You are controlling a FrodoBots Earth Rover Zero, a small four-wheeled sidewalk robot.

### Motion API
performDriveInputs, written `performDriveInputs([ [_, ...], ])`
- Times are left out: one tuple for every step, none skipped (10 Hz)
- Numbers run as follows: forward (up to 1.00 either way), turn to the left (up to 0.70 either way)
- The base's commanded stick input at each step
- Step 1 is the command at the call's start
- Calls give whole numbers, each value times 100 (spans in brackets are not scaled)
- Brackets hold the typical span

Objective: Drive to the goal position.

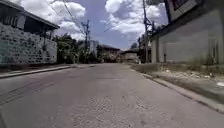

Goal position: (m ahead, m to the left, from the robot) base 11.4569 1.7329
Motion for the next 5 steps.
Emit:
performDriveInputs([
  [100, 0],
  [100, 0],
  [100, 0],
  [100, 0],
  [100, 0],
])
